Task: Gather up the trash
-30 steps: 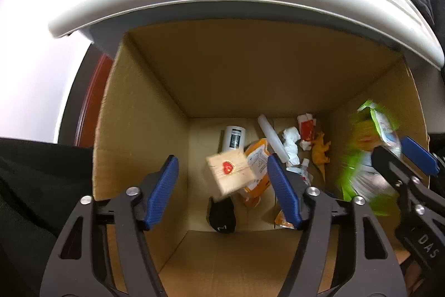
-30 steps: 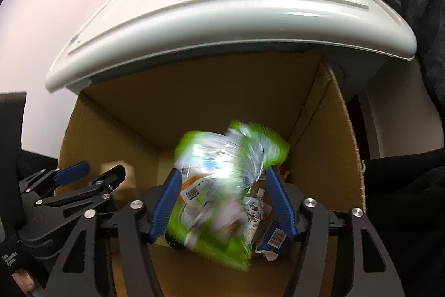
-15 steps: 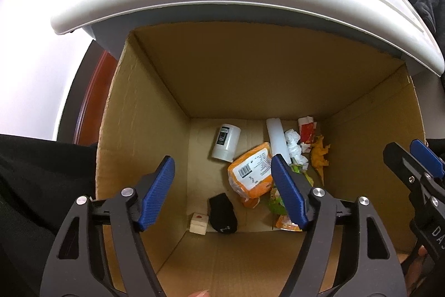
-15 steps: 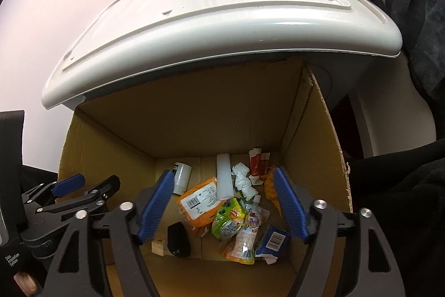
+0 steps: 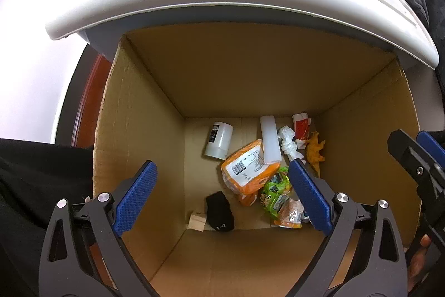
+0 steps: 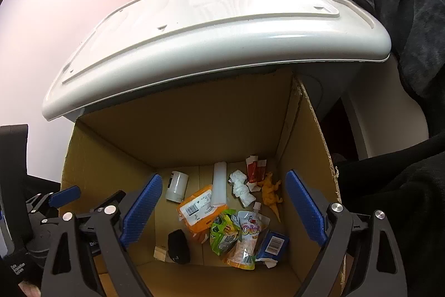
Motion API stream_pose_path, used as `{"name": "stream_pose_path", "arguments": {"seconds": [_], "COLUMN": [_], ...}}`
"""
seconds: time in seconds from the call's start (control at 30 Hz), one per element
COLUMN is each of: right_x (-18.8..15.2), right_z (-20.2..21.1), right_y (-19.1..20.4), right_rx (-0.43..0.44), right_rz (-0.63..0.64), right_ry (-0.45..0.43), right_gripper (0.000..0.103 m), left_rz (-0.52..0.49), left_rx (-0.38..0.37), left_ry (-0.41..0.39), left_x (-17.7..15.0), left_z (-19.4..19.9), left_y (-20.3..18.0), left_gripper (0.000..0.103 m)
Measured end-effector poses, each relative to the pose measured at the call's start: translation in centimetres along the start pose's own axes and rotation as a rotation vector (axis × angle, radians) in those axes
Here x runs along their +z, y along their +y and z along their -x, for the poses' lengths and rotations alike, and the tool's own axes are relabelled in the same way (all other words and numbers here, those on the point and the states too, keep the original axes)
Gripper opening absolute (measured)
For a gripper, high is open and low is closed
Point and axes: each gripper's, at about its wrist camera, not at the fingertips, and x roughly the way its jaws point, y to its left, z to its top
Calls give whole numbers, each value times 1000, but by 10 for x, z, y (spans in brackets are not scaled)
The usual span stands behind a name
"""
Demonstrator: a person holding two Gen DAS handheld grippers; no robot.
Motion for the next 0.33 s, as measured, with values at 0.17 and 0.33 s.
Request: {"name": "stream_pose_path", "arguments": {"seconds": [0.17, 0.33], "right_x": [1, 1], "right_z": [2, 2], "right_y": [-1, -1], "right_rx": [1, 0], "right_rz": [-5, -4], "right_ry": [-5, -7], "right_gripper": [89, 89], "left_rz": [3, -2], "left_rx": [9, 16], "left_ry": [-10, -14], "left_x": [1, 1], "left_z": [2, 3], "left_y": [1, 1], "left_gripper": [93, 93]}}
